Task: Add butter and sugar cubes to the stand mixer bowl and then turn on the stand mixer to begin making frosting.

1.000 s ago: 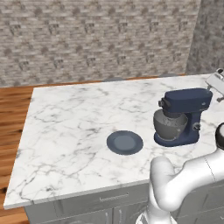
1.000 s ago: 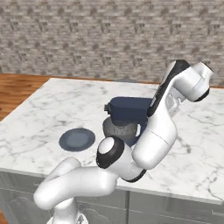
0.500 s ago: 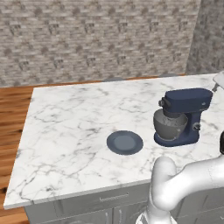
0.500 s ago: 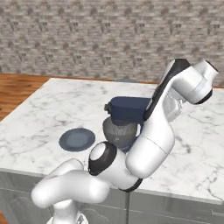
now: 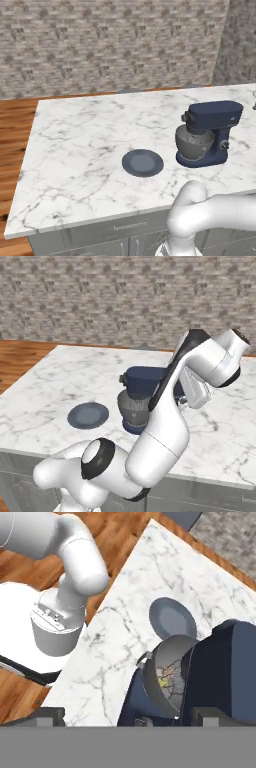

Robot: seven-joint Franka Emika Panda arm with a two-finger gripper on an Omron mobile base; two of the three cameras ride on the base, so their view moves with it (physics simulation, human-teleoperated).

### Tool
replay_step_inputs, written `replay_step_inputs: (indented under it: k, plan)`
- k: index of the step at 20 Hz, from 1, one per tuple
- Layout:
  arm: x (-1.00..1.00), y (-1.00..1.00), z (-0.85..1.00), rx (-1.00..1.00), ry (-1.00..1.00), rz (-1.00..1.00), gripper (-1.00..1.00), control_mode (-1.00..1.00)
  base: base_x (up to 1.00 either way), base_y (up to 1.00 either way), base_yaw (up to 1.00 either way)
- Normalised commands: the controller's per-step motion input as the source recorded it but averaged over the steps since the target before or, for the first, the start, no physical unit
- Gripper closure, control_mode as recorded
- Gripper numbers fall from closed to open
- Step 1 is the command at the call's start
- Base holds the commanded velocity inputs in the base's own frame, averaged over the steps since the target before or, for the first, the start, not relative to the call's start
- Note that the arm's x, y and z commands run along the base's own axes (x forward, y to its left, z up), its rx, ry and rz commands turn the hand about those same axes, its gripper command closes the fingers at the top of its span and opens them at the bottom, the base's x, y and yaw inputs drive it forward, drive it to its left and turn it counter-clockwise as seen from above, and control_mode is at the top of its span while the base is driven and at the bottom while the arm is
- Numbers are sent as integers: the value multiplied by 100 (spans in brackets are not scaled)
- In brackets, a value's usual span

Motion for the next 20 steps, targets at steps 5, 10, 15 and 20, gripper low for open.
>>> replay_step_inputs:
  k: [5,10,15,20]
  plan:
    - [-22,18,-28,-21,-30,32,-100,-100,0,0,0]
    - [-13,14,-37,-23,-28,35,-100,-100,0,0,0]
    - [-1,17,-65,-23,-18,35,-100,-100,0,0,0]
    - [-5,6,-55,-19,-21,36,-100,-100,0,0,0]
